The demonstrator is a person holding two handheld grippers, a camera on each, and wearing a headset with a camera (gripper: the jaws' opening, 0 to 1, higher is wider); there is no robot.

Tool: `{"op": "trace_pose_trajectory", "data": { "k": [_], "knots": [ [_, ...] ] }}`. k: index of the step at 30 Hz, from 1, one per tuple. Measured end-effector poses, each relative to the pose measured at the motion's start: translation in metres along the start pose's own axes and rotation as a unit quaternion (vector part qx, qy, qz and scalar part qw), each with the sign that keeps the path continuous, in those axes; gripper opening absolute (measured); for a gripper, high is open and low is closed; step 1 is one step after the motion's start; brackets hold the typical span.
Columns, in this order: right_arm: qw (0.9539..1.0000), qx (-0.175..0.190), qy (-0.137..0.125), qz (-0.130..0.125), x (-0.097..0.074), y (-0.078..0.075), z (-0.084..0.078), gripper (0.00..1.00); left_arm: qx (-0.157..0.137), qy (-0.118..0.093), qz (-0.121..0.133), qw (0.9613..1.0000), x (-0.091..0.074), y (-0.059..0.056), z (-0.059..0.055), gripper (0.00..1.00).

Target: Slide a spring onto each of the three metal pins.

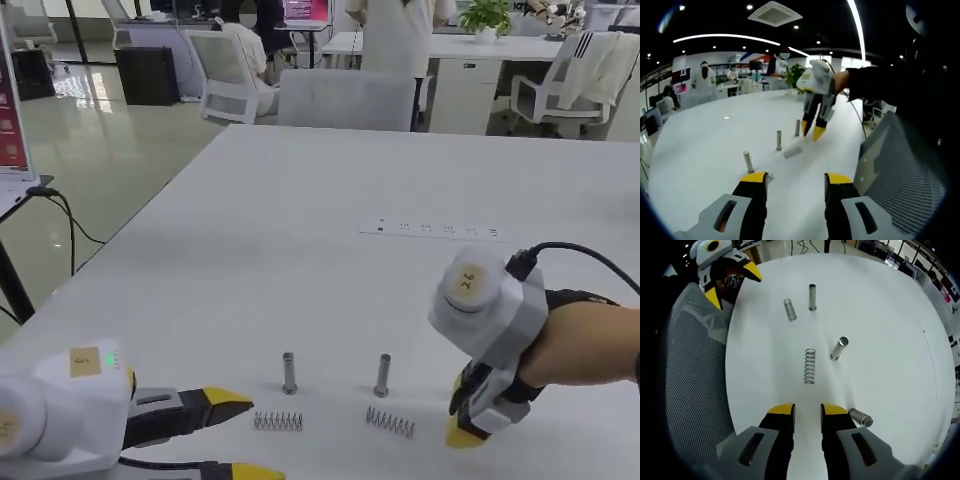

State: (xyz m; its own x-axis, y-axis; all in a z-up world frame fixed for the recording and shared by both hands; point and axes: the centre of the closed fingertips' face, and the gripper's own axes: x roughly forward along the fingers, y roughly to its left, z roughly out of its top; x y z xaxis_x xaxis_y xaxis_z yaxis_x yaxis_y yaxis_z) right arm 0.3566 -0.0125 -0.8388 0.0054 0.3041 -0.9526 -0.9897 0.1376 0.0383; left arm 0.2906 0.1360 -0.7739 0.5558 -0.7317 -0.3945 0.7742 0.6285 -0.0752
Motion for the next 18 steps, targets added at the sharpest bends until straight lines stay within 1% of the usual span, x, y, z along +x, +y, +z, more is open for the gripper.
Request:
{"op": "trace_pose_trajectory", "data": {
  "k": [6,11,15,18],
  "knots": [
    [0.9999,-0.006,-0.009,0.002,0.008,0.001,0.013,0.17,0.0,0.0,0.0,1.0,0.0,0.0,0.0,0.39],
    [0.9999,-0.008,-0.013,0.002,0.014,0.0,0.018,0.17,0.001,0.0,0.0,1.0,0.001,0.0,0.001,0.39],
    [0.9999,-0.002,-0.016,0.002,0.021,-0.003,0.022,0.17,0.0,0.0,-0.001,1.0,0.002,0.0,0.0,0.39],
    [0.9999,-0.004,-0.013,-0.001,0.026,-0.004,0.023,0.16,0.0,0.001,-0.002,1.0,0.003,0.0,0.0,0.39]
  ]
}}
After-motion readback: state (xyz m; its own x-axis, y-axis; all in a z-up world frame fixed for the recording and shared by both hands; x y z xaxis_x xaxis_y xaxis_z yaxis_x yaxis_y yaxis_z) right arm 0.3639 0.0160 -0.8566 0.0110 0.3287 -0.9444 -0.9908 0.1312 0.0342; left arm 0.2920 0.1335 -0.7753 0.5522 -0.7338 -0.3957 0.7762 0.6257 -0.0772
